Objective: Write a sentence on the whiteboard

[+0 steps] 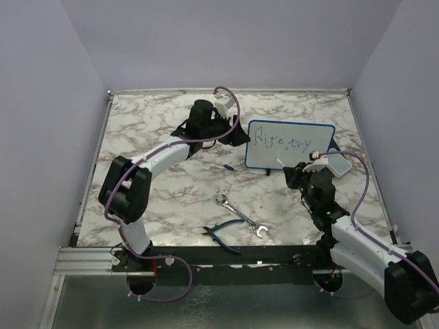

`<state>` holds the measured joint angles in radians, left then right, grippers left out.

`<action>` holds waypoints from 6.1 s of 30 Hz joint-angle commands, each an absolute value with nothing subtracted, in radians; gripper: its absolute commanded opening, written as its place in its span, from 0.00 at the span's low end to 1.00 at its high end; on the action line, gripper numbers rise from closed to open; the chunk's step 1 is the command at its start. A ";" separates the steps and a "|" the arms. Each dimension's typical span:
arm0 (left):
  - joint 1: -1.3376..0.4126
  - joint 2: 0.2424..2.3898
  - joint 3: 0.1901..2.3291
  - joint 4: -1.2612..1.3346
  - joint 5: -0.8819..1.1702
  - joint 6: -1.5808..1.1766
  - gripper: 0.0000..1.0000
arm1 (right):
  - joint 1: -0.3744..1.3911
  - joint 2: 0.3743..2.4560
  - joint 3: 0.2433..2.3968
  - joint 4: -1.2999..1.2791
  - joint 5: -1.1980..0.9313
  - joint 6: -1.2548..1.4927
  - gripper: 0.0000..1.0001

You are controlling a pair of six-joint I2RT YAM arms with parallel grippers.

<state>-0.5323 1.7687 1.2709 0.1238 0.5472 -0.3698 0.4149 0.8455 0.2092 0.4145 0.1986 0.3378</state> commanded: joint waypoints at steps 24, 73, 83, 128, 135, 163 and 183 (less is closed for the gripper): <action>-0.535 1.766 1.275 0.117 0.572 -0.370 0.64 | 0.411 0.906 0.232 0.448 0.217 0.312 0.01; -0.537 1.765 1.275 0.118 0.577 -0.373 0.64 | 0.411 0.875 0.225 0.425 0.291 0.332 0.01; -0.539 1.762 1.276 0.117 0.577 -0.373 0.64 | 0.411 0.882 0.238 0.388 0.322 0.349 0.01; -0.538 1.763 1.275 0.118 0.575 -0.371 0.64 | 0.411 0.786 0.197 0.411 0.390 0.353 0.01; -0.538 1.767 1.275 0.118 0.575 -0.371 0.64 | 0.410 0.828 0.207 0.446 0.399 0.345 0.01; -0.538 1.771 1.276 0.118 0.580 -0.371 0.64 | 0.411 0.907 0.222 0.530 0.322 0.313 0.01; -0.538 1.764 1.278 0.117 0.582 -0.373 0.64 | 0.411 0.924 0.242 0.435 0.380 0.355 0.00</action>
<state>-0.5323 1.7683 1.2709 0.1238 0.5564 -0.3737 0.4149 0.9146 0.2119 0.4751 0.3321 0.3439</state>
